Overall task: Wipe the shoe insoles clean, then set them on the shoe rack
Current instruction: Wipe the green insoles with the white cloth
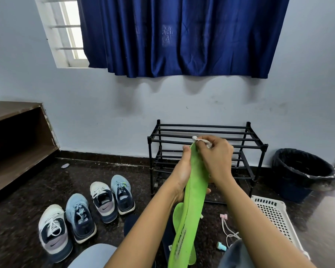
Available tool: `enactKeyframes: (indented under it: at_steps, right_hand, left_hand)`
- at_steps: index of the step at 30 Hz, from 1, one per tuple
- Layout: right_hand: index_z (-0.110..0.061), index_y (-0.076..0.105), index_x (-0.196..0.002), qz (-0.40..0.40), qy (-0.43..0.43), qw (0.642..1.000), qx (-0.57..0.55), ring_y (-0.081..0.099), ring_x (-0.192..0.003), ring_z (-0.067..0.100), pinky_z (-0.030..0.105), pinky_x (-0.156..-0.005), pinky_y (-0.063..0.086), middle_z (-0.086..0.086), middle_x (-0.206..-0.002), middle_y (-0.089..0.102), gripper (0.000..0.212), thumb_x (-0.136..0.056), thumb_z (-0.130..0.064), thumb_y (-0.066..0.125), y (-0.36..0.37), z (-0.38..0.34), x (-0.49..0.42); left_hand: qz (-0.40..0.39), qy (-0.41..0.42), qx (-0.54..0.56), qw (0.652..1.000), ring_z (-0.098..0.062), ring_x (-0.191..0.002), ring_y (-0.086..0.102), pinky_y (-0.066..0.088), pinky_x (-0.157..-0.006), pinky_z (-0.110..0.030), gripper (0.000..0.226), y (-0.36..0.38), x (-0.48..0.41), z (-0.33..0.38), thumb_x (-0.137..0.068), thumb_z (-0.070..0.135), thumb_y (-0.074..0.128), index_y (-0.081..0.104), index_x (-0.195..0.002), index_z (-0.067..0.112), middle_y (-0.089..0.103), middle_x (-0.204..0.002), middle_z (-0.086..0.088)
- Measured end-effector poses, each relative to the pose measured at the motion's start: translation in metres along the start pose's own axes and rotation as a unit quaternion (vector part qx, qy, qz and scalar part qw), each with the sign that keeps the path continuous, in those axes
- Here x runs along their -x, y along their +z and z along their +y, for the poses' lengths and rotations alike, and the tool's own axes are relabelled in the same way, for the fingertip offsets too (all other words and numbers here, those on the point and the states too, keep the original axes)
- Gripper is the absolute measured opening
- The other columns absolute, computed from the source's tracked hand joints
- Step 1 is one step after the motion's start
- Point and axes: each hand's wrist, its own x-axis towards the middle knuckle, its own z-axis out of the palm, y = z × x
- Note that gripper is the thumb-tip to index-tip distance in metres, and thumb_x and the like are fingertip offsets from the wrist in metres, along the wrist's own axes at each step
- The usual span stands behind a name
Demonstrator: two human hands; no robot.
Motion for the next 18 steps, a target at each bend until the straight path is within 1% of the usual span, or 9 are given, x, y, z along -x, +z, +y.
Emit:
enactKeyframes:
  at_steps: [1, 2, 4, 5, 6, 9, 12, 15, 18]
  right_hand:
    - [-0.021, 0.075, -0.087, -0.004, -0.003, 1.000, 0.004, 0.061, -0.078, 0.019, 0.034, -0.083, 0.045, -0.002, -0.076, 0.071, 0.010, -0.082, -0.022, 0.066, -0.001, 0.000, 0.002]
    - [-0.021, 0.075, -0.087, -0.016, -0.009, 1.000, 0.004, 0.060, -0.077, 0.015, 0.028, -0.082, 0.044, -0.004, -0.077, 0.071, 0.010, -0.082, -0.021, 0.067, 0.000, -0.001, 0.005]
    - [-0.022, 0.075, -0.086, -0.038, -0.025, 0.999, 0.006, 0.058, -0.073, 0.007, 0.016, -0.072, 0.039, -0.011, -0.072, 0.066, 0.009, -0.081, -0.018, 0.068, 0.000, -0.004, 0.010]
    - [-0.022, 0.075, -0.085, -0.038, -0.028, 0.999, 0.006, 0.058, -0.072, 0.007, 0.015, -0.070, 0.038, -0.013, -0.070, 0.063, 0.009, -0.081, -0.018, 0.069, 0.001, -0.005, 0.009]
    - [-0.023, 0.075, -0.085, -0.031, -0.026, 0.999, 0.004, 0.059, -0.073, 0.010, 0.017, -0.071, 0.039, -0.013, -0.068, 0.062, 0.009, -0.081, -0.018, 0.069, 0.001, -0.004, 0.006]
    - [-0.022, 0.075, -0.086, -0.008, -0.012, 1.000, 0.004, 0.060, -0.077, 0.018, 0.033, -0.081, 0.045, -0.012, -0.066, 0.060, 0.008, -0.082, -0.020, 0.068, 0.000, -0.001, -0.001]
    - [-0.019, 0.075, -0.085, -0.004, -0.003, 1.000, 0.003, 0.060, -0.076, 0.021, 0.039, -0.085, 0.046, -0.008, -0.065, 0.061, 0.007, -0.082, -0.022, 0.068, 0.000, 0.002, -0.003]
    - [-0.017, 0.075, -0.084, -0.009, 0.012, 1.000, 0.009, 0.061, -0.076, 0.023, 0.035, -0.081, 0.047, -0.002, -0.067, 0.065, 0.008, -0.082, -0.022, 0.069, -0.001, 0.005, -0.005]
    - [-0.017, 0.075, -0.085, -0.024, 0.035, 0.999, 0.019, 0.059, -0.068, 0.017, 0.019, -0.064, 0.044, 0.003, -0.071, 0.069, 0.009, -0.081, -0.021, 0.068, -0.003, 0.009, -0.006]
  left_hand:
    - [-0.001, -0.001, 0.001, 1.000, -0.027, -0.069, 0.066, 0.054, -0.068, -0.041, 0.085, 0.000, 0.000, 0.000, -0.086, 0.078, 0.014, 0.069, -0.100, 0.014, 0.070, -0.079, -0.012]
    - [-0.002, 0.001, 0.005, 1.000, -0.027, -0.067, 0.066, 0.054, -0.068, -0.041, 0.084, 0.000, 0.000, 0.000, -0.088, 0.076, 0.014, 0.069, -0.099, 0.014, 0.071, -0.077, -0.012]
    - [-0.003, 0.011, 0.013, 1.000, -0.026, -0.064, 0.066, 0.054, -0.066, -0.038, 0.081, 0.000, 0.000, 0.001, -0.091, 0.074, 0.014, 0.068, -0.097, 0.013, 0.070, -0.072, -0.013]
    - [-0.004, 0.014, 0.013, 1.000, -0.026, -0.063, 0.066, 0.054, -0.065, -0.038, 0.081, 0.000, -0.001, 0.001, -0.091, 0.073, 0.014, 0.068, -0.097, 0.014, 0.070, -0.072, -0.013]
    - [-0.007, 0.016, 0.011, 1.000, -0.027, -0.064, 0.066, 0.054, -0.066, -0.039, 0.081, 0.000, -0.001, 0.000, -0.090, 0.074, 0.013, 0.068, -0.099, 0.015, 0.070, -0.074, -0.012]
    - [-0.009, 0.029, 0.008, 1.000, -0.025, -0.067, 0.068, 0.054, -0.068, -0.041, 0.080, 0.002, 0.000, -0.002, -0.089, 0.075, 0.014, 0.069, -0.102, 0.017, 0.072, -0.079, -0.010]
    - [-0.006, 0.031, 0.022, 0.999, -0.024, -0.065, 0.069, 0.054, -0.067, -0.041, 0.081, 0.002, -0.001, -0.003, -0.090, 0.074, 0.015, 0.067, -0.110, 0.015, 0.072, -0.081, -0.009]
    - [-0.007, 0.031, 0.032, 0.999, -0.026, -0.072, 0.067, 0.054, -0.068, -0.040, 0.082, 0.001, 0.000, -0.002, -0.089, 0.074, 0.015, 0.068, -0.107, 0.015, 0.070, -0.090, -0.013]
    - [0.000, 0.033, 0.033, 0.999, -0.029, -0.081, 0.066, 0.054, -0.071, -0.042, 0.082, 0.000, 0.000, -0.001, -0.089, 0.075, 0.016, 0.068, -0.107, 0.015, 0.069, -0.097, -0.017]
